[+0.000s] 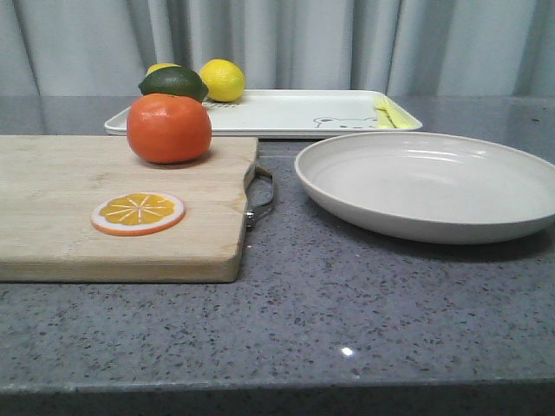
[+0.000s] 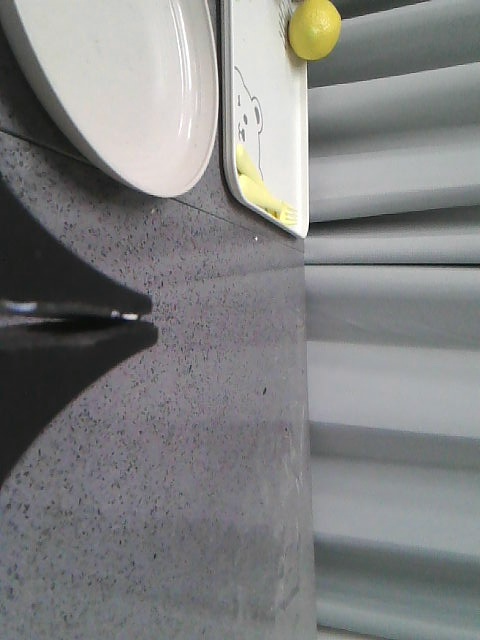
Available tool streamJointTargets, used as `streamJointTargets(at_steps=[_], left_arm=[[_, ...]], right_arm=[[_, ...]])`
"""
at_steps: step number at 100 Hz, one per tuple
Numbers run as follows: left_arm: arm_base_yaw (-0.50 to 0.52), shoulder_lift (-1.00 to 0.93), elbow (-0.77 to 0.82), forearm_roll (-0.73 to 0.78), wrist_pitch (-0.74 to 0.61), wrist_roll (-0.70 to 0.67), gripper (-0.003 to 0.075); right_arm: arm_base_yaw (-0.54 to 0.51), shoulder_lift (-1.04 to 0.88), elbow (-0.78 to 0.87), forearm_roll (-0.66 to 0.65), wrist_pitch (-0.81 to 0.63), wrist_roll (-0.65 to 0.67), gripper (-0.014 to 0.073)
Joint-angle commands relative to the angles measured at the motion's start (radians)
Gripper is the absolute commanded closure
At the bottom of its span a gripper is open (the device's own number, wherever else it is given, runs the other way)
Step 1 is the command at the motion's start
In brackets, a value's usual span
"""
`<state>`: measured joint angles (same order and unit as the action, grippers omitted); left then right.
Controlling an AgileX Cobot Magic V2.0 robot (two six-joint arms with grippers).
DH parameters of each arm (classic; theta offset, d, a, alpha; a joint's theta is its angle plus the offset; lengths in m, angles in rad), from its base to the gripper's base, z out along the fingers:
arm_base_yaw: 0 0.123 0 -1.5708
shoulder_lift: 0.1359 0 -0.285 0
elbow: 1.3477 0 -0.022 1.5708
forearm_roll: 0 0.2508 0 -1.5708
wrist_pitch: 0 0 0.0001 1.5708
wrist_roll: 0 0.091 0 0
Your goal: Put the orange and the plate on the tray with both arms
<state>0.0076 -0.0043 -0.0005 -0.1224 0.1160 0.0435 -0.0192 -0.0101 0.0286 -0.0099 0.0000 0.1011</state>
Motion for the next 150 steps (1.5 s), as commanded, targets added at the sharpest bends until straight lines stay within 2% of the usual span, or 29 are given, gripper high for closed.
streamJointTargets(at_steps=[1,30,56,110,129,150], left_arm=[[0.004,-0.031,0.025,-0.003,-0.076,0.000,0.0739],[0.004,-0.031,0.011,-0.013,-0.084,0.000,0.0739],[0.004,0.037,-0.095,-0.022,-0.071,0.000,0.0739],[0.004,0.399,-0.349,-0.022,-0.090,-0.002,0.0739],[0.004,0.517,-0.428,-0.090,-0.090,-0.002,0.0739],[0.004,0.572,-0.462,-0.090,-0.131,-0.002,0.0739]], right_arm=[[-0.004,-0.021,0.000,0.002,-0.090,-0.008,0.0662],[-0.004,-0.020,-0.003,0.002,-0.062,-0.008,0.0662],[-0.004,0.017,-0.094,0.002,0.043,-0.008,0.0652],[-0.004,0.362,-0.410,0.002,0.175,-0.008,0.0652],[-0.004,0.514,-0.526,0.002,0.233,-0.008,0.0652],[-0.004,0.596,-0.570,0.002,0.194,-0.008,0.0652]])
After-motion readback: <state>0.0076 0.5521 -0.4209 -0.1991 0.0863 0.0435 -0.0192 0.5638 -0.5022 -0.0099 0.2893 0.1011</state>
